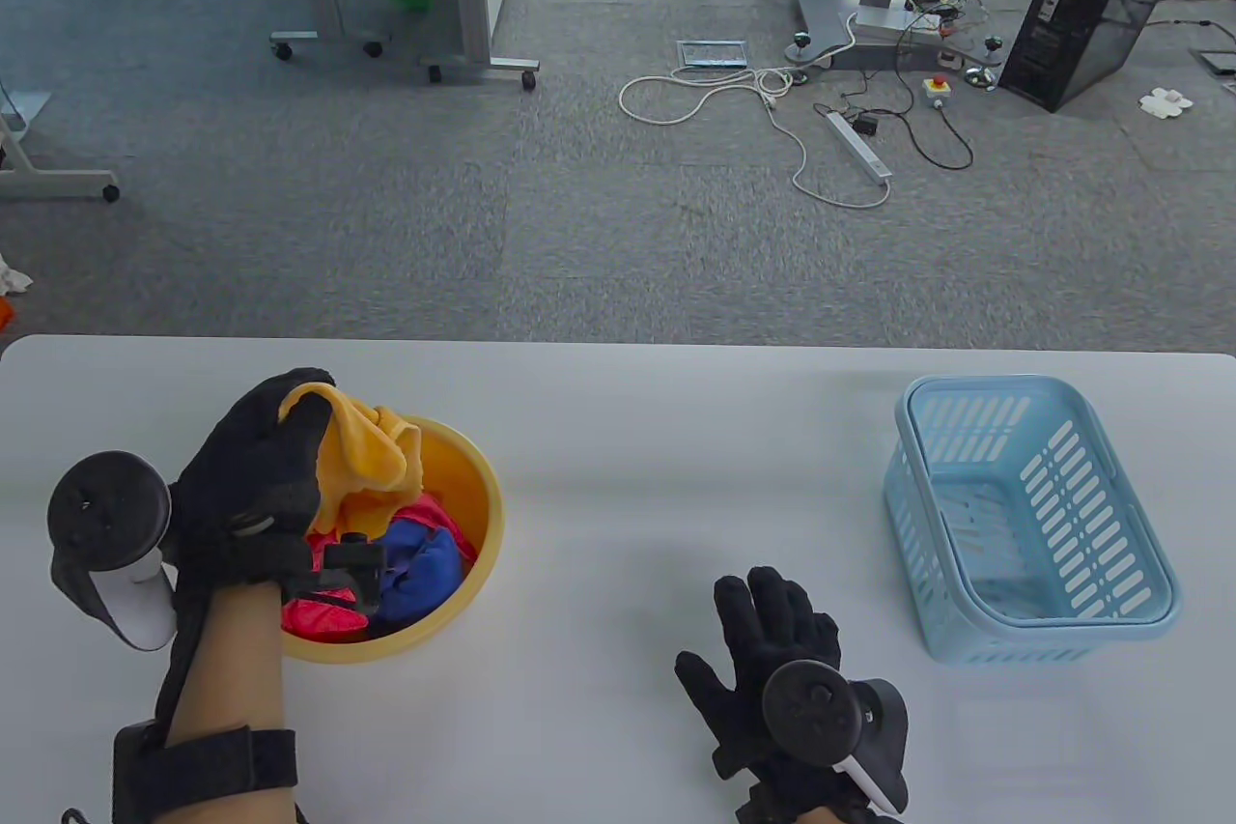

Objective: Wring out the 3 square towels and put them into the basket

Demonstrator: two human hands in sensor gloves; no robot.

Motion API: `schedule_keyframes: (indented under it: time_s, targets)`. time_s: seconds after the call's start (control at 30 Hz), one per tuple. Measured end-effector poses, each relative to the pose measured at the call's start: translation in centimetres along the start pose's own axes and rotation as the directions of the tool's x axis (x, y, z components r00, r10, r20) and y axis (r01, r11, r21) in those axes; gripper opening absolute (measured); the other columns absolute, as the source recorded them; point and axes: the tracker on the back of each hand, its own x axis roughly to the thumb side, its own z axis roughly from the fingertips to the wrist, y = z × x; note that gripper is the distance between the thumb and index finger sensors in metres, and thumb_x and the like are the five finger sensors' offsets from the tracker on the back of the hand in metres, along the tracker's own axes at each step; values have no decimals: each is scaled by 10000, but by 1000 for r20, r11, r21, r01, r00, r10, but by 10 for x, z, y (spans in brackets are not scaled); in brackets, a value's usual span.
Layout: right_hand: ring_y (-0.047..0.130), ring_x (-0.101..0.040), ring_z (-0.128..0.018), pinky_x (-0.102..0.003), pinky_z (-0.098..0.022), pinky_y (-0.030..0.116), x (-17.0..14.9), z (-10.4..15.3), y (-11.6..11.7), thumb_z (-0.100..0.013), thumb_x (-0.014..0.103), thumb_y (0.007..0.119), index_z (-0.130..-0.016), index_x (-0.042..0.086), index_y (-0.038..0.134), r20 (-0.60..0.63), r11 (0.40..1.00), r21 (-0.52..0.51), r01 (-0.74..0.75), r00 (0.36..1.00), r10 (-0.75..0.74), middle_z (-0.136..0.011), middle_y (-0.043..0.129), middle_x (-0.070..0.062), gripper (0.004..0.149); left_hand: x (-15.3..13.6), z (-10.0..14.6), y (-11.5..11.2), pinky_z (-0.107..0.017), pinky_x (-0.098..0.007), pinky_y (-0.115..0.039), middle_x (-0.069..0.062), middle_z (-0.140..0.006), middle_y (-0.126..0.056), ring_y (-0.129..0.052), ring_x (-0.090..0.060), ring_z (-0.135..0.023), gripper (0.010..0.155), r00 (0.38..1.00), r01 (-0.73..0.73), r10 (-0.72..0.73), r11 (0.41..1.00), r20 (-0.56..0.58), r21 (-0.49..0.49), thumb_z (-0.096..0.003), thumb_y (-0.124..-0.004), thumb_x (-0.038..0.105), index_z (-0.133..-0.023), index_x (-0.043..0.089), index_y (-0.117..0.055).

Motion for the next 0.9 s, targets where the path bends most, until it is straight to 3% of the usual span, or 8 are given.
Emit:
schedule_keyframes:
  time_s: [0.4,0.7,0.9]
  targets:
    - [298,-588,-1029,-768,-725,336,-3,3,-15,-530,569,827,-1146,125,399,-22,989,-98,111,993,-114,-1157,238,-289,872,66,3,-5,-673,-739,-500,-120,-865,-958,-910,-408,-837,398,980,-185,181,982,87,36,-533,-864,382,-902,243,-924]
    - [268,-596,-1022,-762,-727,341,7,8,-29,-532,589,821,-1152,111,315,18,952,-98,290,957,-289,-1148,202,-302,932,107,14,-33,-670,-730,-523,-104,-859,-957,-914,-398,-829,399,932,-314,329,942,152,-114,-541,-847,393,-909,253,-916]
    - [235,-601,-1019,-763,-727,331,11,15,-41,-525,614,818,-1151,104,258,60,915,-114,386,922,-382,-1147,154,-303,982,137,21,-50,-669,-714,-554,-90,-837,-972,-939,-378,-798,400,864,-422,454,889,216,-178,-543,-842,410,-910,265,-908]
